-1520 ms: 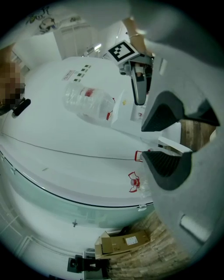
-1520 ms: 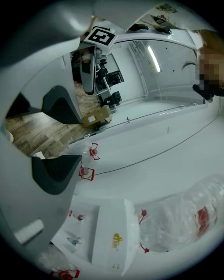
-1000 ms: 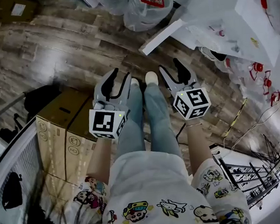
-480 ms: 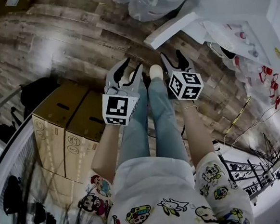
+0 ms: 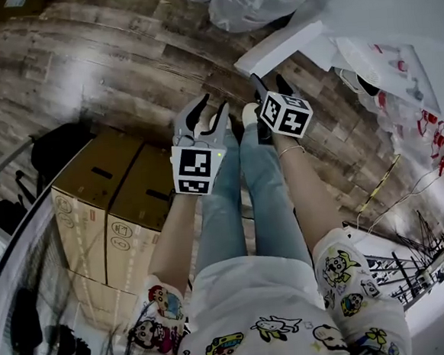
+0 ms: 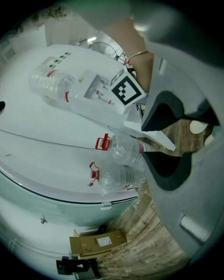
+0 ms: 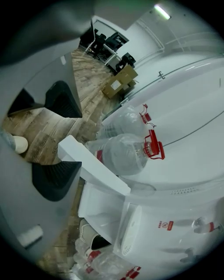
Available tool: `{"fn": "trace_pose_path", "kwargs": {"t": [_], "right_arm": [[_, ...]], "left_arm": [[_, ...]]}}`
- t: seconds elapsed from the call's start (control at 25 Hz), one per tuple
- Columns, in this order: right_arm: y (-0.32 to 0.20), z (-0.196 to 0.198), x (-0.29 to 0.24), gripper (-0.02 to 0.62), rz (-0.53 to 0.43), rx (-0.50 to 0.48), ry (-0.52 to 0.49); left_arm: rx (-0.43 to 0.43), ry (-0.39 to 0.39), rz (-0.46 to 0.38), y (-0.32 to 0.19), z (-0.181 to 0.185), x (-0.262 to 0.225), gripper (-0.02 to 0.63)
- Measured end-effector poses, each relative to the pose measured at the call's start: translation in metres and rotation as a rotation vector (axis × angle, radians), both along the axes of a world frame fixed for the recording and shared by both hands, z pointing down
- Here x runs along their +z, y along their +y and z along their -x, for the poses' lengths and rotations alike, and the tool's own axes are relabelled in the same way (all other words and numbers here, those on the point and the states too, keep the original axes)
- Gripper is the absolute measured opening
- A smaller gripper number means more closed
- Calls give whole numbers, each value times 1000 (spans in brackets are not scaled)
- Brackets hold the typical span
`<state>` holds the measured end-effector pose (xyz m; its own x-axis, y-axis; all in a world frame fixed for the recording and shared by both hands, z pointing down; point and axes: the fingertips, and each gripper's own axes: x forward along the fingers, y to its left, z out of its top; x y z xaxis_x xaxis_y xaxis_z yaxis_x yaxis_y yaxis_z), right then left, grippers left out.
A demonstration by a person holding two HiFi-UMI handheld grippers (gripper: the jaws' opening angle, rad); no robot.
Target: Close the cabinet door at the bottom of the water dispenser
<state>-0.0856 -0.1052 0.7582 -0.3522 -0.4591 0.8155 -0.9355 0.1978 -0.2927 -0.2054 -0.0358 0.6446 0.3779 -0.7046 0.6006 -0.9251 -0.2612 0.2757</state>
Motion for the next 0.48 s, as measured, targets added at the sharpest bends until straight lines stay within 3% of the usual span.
{"fn": "trace_pose_path", "kwargs": {"t": [0.48], "right_arm": [[-5,7,55,322,133,111,57]], "left_arm": [[-1,12,39,-11,6,32,141]]}}
